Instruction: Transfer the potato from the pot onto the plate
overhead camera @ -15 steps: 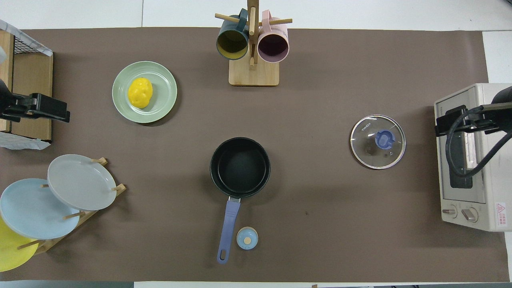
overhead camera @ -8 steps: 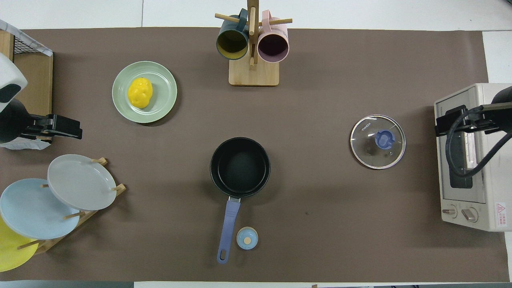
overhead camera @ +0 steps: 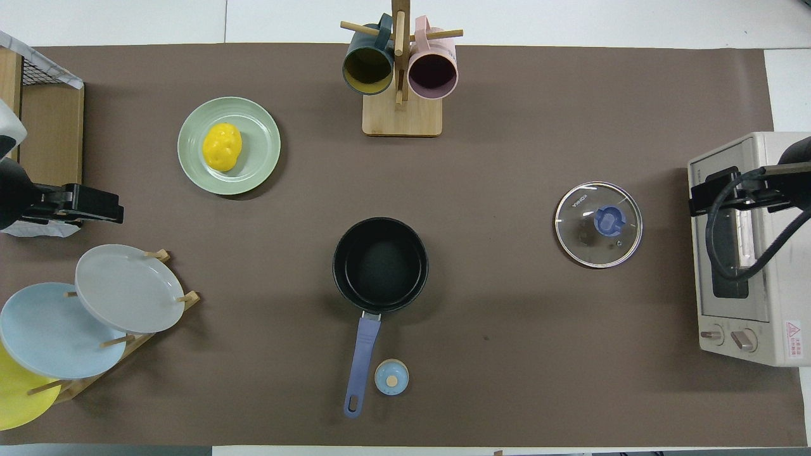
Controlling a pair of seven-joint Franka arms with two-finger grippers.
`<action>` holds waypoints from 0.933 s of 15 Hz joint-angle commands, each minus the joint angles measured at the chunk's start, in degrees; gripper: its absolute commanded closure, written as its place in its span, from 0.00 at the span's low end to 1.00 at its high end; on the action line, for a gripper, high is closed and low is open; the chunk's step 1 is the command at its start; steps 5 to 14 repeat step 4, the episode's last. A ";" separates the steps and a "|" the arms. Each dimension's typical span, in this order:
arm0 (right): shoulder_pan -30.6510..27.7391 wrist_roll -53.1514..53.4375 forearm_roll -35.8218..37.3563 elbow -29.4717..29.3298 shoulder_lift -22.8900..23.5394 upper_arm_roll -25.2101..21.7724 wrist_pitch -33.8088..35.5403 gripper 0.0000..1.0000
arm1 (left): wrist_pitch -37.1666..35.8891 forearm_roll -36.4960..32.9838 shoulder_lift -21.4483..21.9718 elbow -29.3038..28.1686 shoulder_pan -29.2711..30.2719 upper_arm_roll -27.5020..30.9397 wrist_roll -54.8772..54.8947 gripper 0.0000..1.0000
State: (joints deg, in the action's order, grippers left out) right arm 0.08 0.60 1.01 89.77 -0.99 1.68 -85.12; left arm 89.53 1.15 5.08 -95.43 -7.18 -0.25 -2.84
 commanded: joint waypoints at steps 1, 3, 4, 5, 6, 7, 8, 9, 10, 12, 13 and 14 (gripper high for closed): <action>-0.70 0.64 -1.10 -0.65 0.29 0.34 -0.40 0.00 | -1.11 0.61 1.25 -0.73 0.59 -0.37 -0.06 0.00; -0.78 0.63 -1.19 -0.74 0.29 0.34 -0.40 0.00 | -1.11 0.61 1.43 -0.81 0.59 -0.28 -0.06 0.00; -0.78 0.55 -1.19 -0.74 0.38 0.34 -0.40 0.00 | -1.19 0.61 1.43 -0.73 0.59 -0.28 -0.06 0.00; -0.78 0.55 -1.19 -0.74 0.38 0.34 -0.40 0.00 | -1.19 0.61 1.43 -0.73 0.59 -0.28 -0.06 0.00; -0.78 0.55 -1.19 -0.74 0.38 0.34 -0.40 0.00 | -1.19 0.61 1.43 -0.73 0.59 -0.28 -0.06 0.00; -0.78 0.55 -1.19 -0.74 0.38 0.34 -0.40 0.00 | -1.19 0.61 1.43 -0.73 0.59 -0.28 -0.06 0.00; -0.78 0.55 -1.19 -0.74 0.38 0.34 -0.40 0.00 | -1.19 0.61 1.43 -0.73 0.59 -0.28 -0.06 0.00; -0.78 0.55 -1.19 -0.74 0.38 0.34 -0.40 0.00 | -1.19 0.61 1.43 -0.73 0.59 -0.28 -0.06 0.00; -0.78 0.55 -1.19 -0.74 0.38 0.34 -0.40 0.00 | -1.19 0.61 1.43 -0.73 0.59 -0.28 -0.06 0.00; -0.78 0.55 -1.19 -0.74 0.38 0.34 -0.40 0.00 | -1.19 0.61 1.43 -0.73 0.59 -0.28 -0.06 0.00; -0.78 0.55 -1.19 -0.74 0.38 0.34 -0.40 0.00 | -1.19 0.61 1.43 -0.73 0.59 -0.28 -0.06 0.00; -0.78 0.55 -1.19 -0.74 0.38 0.34 -0.40 0.00 | -1.19 0.61 1.43 -0.73 0.59 -0.28 -0.06 0.00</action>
